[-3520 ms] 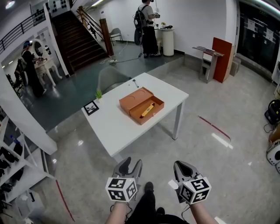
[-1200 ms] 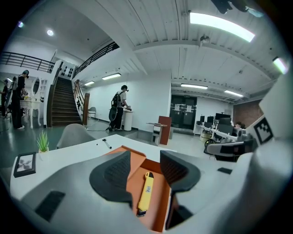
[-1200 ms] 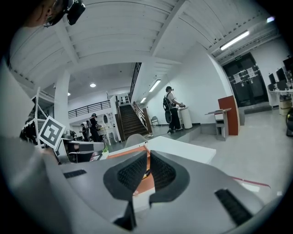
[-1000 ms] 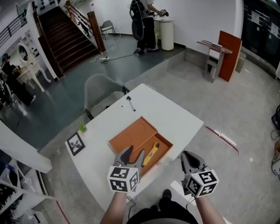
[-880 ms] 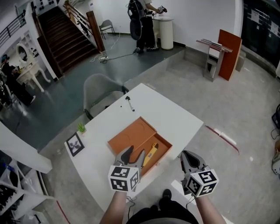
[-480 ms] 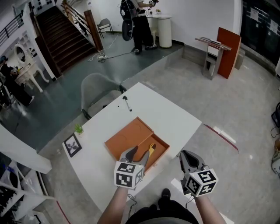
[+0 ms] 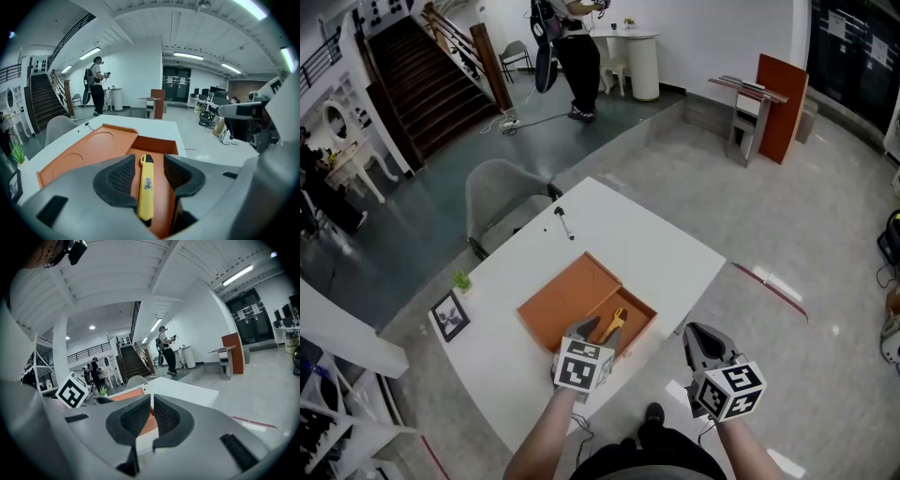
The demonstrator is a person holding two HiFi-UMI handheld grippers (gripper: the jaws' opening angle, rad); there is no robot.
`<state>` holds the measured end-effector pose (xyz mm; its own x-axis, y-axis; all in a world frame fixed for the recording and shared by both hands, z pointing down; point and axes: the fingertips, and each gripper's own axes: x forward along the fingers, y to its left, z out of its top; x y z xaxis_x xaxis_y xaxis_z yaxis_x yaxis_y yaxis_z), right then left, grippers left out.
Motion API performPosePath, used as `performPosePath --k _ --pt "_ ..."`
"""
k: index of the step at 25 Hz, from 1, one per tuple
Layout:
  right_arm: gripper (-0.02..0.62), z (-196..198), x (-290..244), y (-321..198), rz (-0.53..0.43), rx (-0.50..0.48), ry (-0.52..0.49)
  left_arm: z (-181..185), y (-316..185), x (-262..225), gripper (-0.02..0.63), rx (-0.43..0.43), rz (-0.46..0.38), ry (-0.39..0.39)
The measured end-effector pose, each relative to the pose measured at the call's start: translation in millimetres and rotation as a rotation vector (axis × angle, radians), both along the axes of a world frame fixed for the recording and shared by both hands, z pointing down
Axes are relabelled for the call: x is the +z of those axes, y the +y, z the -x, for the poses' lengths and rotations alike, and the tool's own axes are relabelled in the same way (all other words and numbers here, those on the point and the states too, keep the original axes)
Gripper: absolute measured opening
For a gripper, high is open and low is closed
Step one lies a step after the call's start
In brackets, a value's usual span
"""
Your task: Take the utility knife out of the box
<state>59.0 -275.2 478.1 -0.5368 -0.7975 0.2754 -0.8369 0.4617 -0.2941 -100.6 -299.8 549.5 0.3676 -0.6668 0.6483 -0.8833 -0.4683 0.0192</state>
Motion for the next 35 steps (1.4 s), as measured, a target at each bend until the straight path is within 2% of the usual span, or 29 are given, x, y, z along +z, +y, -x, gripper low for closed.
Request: performPosePath --k 11,20,25,30,35 --pt "0.003 -10 4 2 0.012 0.019 0.004 -7 -5 42 0.184 0.032 0.111 -0.060" --pt "0.003 -10 7 2 0.021 0.026 0.002 -7 -12 54 0.184 0.023 0.197 -0.060" --pt "0.003 -12 8 2 0.026 0.029 -0.001 -7 -17 60 0.184 0.036 0.223 -0.098" --pt "0.003 -16 9 0 0.034 0.039 -0.001 -3 -21 71 0.184 0.051 0.229 -0.166" --pt "0.003 -16 12 1 0.043 0.048 0.000 -5 -21 71 0.184 0.058 0.227 -0.160"
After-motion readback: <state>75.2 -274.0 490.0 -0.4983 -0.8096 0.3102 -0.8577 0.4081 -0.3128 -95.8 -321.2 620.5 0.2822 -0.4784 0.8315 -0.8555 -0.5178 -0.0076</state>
